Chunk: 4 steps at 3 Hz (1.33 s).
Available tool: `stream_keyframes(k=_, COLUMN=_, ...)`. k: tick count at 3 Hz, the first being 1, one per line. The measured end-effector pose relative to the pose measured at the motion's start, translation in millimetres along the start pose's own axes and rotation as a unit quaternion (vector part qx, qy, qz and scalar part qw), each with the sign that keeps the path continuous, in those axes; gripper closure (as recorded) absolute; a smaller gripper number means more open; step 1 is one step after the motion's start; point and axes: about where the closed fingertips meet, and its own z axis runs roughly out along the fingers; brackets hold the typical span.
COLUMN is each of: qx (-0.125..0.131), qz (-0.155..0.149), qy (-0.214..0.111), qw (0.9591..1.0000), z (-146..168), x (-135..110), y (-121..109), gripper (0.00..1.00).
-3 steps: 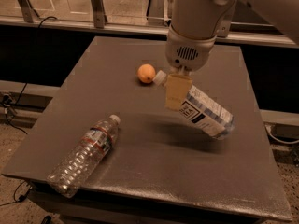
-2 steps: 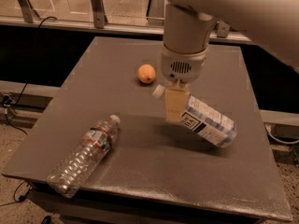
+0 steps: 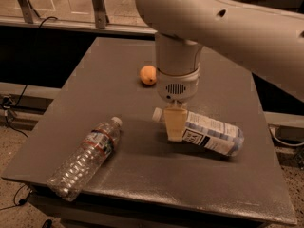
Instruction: Knock blue plastic bottle over
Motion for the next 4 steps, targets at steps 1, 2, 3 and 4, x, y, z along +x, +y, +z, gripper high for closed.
stream_keyframes(k=1, qx=0.009, qz=0.001, qy=-0.010, qw=0.9999, z=-0.1, x=-4.2, y=-3.8, gripper=0.12)
stream_keyframes(k=2, qx=0.016, qz=0.001, qy=-0.016, qw=0.9997, z=-0.3, x=-7.1, y=-6.4, gripper=0.00)
stream_keyframes(k=3, qx=0.016, qz=0.001, qy=-0.017, qw=0.9997, z=-0.3, x=-7.2, y=-6.4, gripper=0.00)
stream_keyframes(k=4, qx=0.025, qz=-0.013, qy=-0.022, qw=0.9994, z=-1.5, x=-11.3, y=-6.4, gripper=0.00)
